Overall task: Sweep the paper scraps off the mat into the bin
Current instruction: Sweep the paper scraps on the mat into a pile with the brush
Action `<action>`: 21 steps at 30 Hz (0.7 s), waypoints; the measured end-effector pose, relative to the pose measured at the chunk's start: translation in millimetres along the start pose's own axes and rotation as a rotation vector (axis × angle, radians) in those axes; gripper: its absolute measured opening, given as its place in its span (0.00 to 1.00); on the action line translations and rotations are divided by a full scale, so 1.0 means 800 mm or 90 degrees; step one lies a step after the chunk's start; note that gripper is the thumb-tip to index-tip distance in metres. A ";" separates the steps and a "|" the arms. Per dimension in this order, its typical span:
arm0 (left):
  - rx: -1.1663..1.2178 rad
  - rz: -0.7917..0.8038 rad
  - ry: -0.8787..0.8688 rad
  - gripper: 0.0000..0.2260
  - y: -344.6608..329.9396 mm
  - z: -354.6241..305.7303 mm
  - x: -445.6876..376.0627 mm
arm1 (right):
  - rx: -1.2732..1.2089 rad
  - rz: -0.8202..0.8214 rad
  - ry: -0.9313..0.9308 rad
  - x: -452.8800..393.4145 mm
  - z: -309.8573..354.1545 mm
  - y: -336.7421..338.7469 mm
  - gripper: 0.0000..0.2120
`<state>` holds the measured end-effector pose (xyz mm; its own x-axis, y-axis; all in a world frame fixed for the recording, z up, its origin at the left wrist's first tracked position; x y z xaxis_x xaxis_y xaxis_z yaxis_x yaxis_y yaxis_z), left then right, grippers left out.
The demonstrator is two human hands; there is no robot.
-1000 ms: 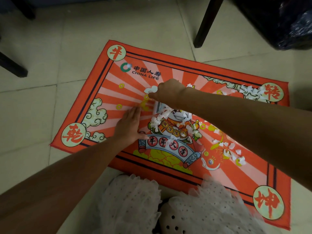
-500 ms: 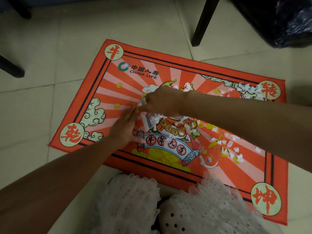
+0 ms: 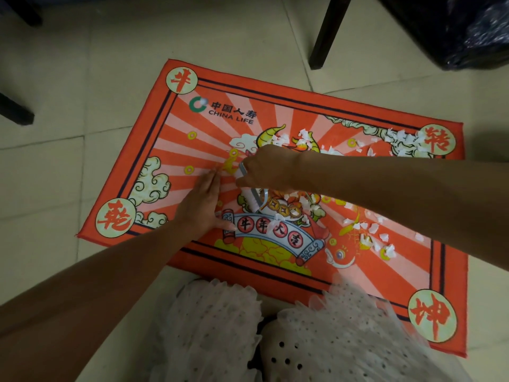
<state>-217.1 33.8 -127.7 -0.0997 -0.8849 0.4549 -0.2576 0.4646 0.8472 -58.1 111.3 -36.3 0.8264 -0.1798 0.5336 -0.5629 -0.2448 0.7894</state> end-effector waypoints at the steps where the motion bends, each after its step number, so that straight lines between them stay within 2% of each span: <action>1: -0.015 -0.009 -0.003 0.62 -0.001 -0.001 -0.001 | 0.021 0.001 -0.002 0.005 -0.007 0.001 0.26; 13: -0.036 -0.021 -0.032 0.59 -0.004 -0.016 -0.009 | -0.012 0.030 -0.085 0.031 -0.042 -0.019 0.29; 15: -0.031 -0.018 -0.029 0.59 -0.004 -0.015 -0.009 | -0.028 0.009 -0.088 0.036 -0.048 -0.019 0.29; 19: -0.028 -0.013 -0.014 0.60 -0.003 -0.007 -0.009 | -0.068 -0.058 -0.089 0.035 -0.053 -0.012 0.26; 21: -0.021 -0.020 -0.001 0.60 -0.003 -0.003 -0.009 | -0.113 -0.058 -0.093 0.029 -0.044 -0.009 0.20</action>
<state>-213.5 38.8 -132.6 -0.0942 -0.8991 0.4274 -0.2282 0.4374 0.8698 -34.5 142.7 -18.8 0.8563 -0.3031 0.4183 -0.4645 -0.0975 0.8802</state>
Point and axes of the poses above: each hand's wrist, its own x-axis away from the middle knuckle, its own y-axis out of the back of the hand, z = x × y, the point moved 2 cm from there along -x, towards the middle knuckle, and after that the axes turned 3 degrees about y, right-handed, at the moved point
